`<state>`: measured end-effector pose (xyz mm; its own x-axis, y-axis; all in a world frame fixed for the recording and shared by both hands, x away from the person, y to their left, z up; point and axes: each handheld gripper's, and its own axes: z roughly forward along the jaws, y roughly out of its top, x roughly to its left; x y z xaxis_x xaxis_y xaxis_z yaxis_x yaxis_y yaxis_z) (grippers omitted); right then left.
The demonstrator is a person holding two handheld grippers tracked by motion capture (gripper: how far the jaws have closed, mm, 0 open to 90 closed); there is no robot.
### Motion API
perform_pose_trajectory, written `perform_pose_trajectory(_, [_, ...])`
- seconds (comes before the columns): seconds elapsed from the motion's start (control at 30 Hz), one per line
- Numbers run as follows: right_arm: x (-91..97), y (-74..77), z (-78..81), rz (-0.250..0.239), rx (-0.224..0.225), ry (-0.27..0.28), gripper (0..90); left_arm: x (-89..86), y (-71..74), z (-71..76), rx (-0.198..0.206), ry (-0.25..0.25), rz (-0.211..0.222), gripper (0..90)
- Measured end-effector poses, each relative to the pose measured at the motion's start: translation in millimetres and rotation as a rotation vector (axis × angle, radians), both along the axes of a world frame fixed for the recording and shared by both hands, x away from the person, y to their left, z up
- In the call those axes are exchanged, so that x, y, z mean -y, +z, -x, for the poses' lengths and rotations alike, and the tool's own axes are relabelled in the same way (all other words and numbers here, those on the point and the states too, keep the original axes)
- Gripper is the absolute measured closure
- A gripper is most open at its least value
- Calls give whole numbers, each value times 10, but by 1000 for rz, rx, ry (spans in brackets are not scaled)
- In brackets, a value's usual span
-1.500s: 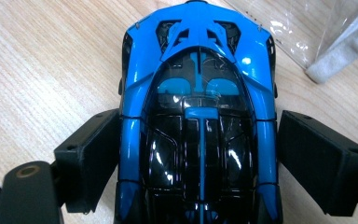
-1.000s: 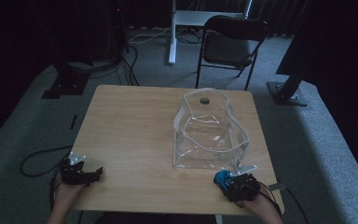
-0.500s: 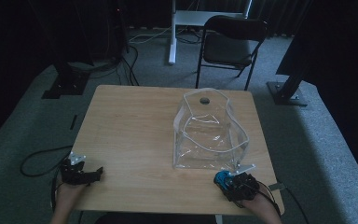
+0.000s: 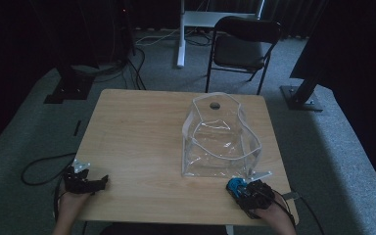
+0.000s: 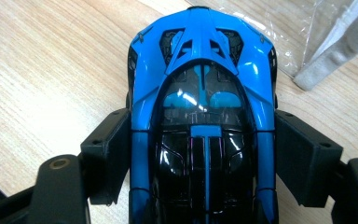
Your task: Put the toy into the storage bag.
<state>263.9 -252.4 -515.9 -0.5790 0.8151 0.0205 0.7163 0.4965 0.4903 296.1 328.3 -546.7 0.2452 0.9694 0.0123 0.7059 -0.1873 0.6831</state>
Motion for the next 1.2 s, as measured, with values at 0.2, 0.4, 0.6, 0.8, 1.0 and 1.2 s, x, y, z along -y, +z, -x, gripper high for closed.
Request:
perform_pose_trajectory(0.2, [45,103,42,-60,14,4,262,1,-1,-4,1,-3,2,2])
perform_pose_trajectory(0.4, [69,244,59,-92,40,-5,263,1,-1,-6,1,-5,2,2])
perform_pose_trajectory(0.6, [96,347,77,-142,64,-4,263,1,-1,-6,1,-6,2,2])
perform_pose_trajectory(0.8, [121,525,124,-162,107,7,262,2,-1,-7,1,-10,2,2])
perform_pose_trajectory(1.0, [127,677,153,-190,144,24,263,2,-1,-7,1,-11,2,2])
perform_pose_trajectory(1.2, [132,833,199,-214,180,39,262,3,-1,-7,1,-12,2,2])
